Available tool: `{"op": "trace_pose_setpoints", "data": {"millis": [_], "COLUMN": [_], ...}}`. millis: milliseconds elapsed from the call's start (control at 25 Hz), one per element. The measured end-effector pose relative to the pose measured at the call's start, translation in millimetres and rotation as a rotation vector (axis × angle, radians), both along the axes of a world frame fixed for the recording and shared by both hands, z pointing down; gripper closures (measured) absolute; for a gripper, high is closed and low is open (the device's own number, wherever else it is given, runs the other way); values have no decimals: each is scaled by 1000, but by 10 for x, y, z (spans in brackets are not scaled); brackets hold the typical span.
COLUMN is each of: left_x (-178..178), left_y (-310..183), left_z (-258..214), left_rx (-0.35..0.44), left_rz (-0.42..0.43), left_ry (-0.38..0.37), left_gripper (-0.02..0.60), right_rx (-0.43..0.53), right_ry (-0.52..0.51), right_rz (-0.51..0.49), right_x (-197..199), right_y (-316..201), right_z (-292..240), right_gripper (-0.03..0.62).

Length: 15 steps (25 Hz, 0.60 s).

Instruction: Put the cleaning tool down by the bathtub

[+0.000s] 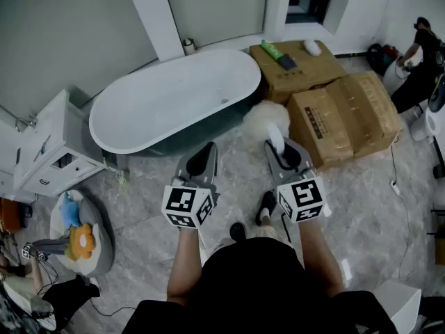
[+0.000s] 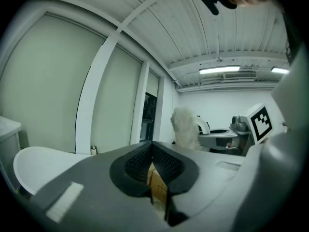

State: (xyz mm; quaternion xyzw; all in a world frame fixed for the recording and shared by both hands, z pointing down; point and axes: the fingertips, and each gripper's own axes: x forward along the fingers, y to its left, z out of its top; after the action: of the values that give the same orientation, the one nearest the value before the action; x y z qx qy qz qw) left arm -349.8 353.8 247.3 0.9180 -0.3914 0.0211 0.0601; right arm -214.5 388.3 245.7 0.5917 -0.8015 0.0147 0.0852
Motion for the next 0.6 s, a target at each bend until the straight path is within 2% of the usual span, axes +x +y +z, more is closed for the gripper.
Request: {"op": "trace_pose_setpoints", "data": {"millis": [320,600], "left_x": [152,320], "left_y": [28,20], "left_z": [1,111], "left_rx": [-9,-39], "left_rz": [15,34], "left_ry": [4,-7], "left_gripper": [584,584], "right_rx": [2,-40], "right_ry": [6,-7], "right_rz": [-10,-1], "right_x": [62,211], "right_y": [26,15], "right_z": [-13,107], "right_gripper": [505,505]}}
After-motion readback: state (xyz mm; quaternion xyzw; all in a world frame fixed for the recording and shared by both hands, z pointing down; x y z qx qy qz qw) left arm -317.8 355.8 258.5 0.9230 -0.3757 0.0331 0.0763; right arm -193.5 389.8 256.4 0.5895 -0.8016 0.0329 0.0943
